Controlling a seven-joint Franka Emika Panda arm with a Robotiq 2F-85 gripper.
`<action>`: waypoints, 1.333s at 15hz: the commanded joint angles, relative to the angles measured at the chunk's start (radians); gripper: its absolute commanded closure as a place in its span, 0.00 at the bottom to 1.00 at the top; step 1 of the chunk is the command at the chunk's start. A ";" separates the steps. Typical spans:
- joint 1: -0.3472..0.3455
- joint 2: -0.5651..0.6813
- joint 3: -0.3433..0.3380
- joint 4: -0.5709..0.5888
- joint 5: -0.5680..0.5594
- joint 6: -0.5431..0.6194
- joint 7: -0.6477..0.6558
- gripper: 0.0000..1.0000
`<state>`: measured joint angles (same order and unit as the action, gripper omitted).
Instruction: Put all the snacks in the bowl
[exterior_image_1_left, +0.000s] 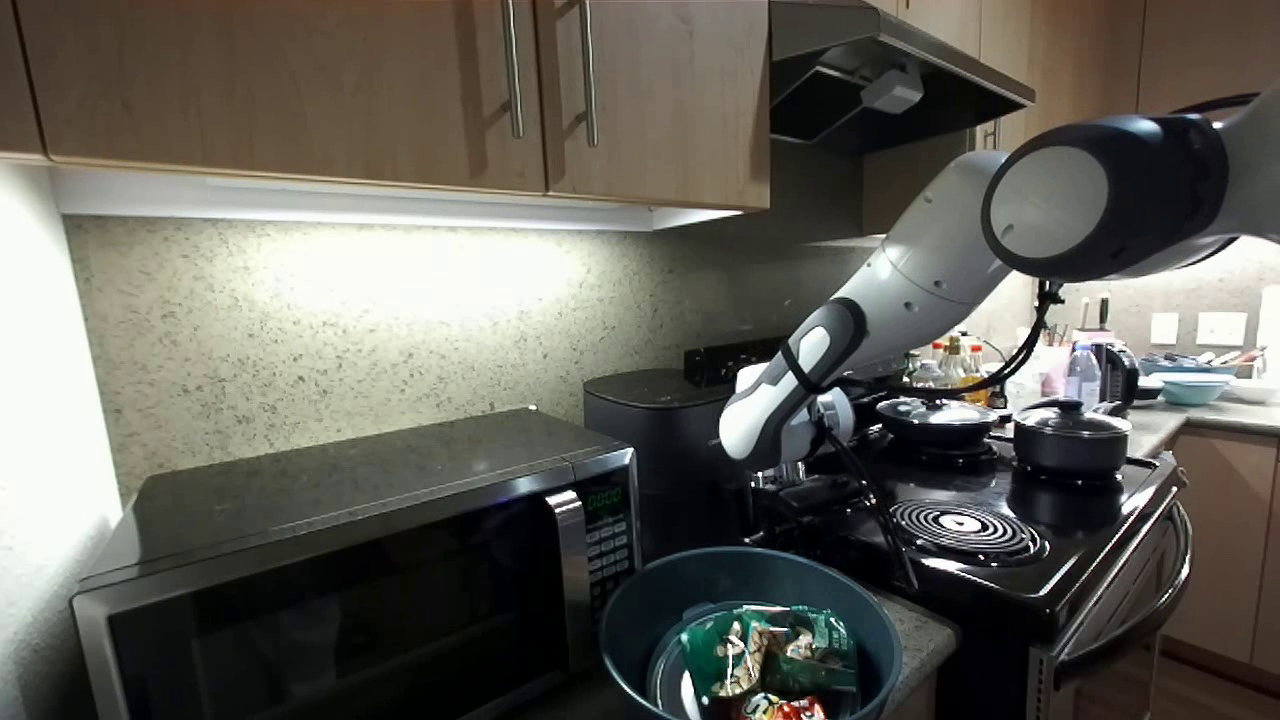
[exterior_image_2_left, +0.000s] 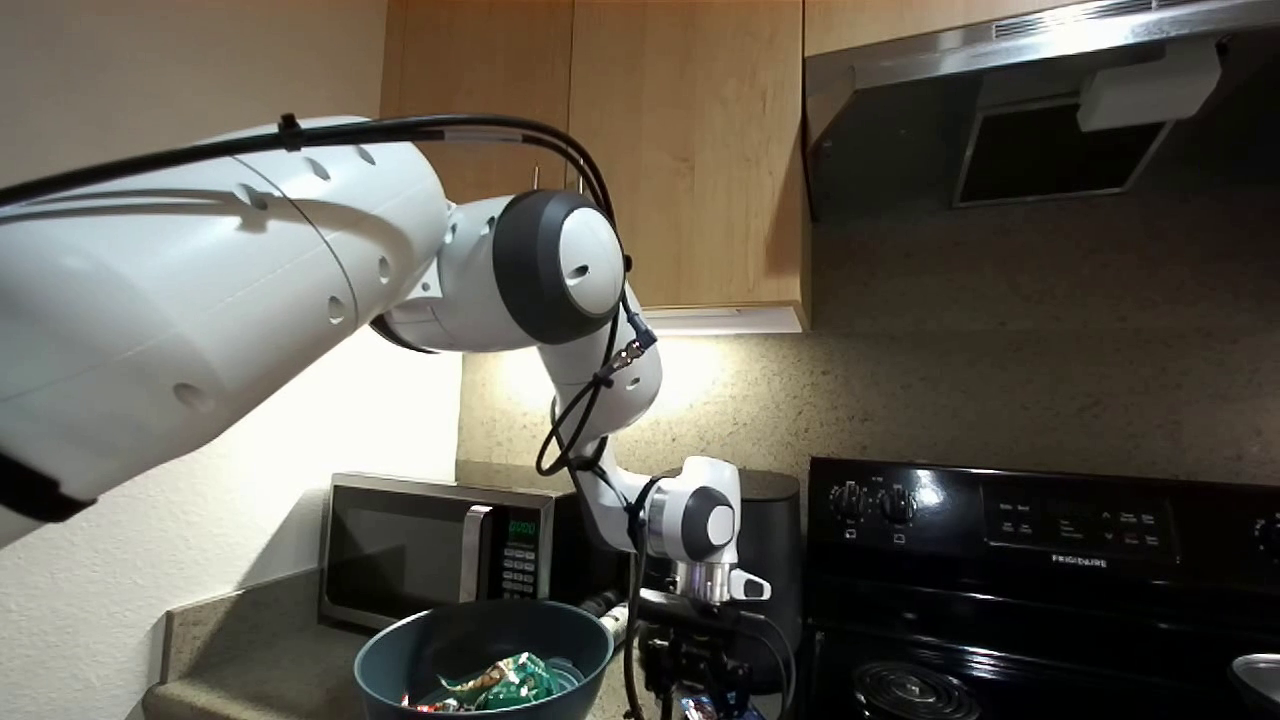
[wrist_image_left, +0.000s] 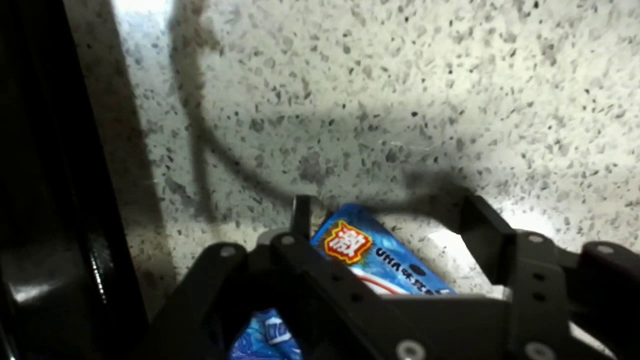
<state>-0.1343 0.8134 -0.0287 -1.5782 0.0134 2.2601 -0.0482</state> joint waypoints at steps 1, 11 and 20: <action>0.008 0.005 -0.010 0.006 -0.016 0.013 -0.025 0.54; 0.003 0.005 -0.004 0.020 -0.006 0.002 -0.028 1.00; 0.007 -0.119 0.002 -0.049 0.014 0.001 -0.006 0.94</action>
<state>-0.1286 0.7958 -0.0283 -1.5608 0.0126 2.2594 -0.0489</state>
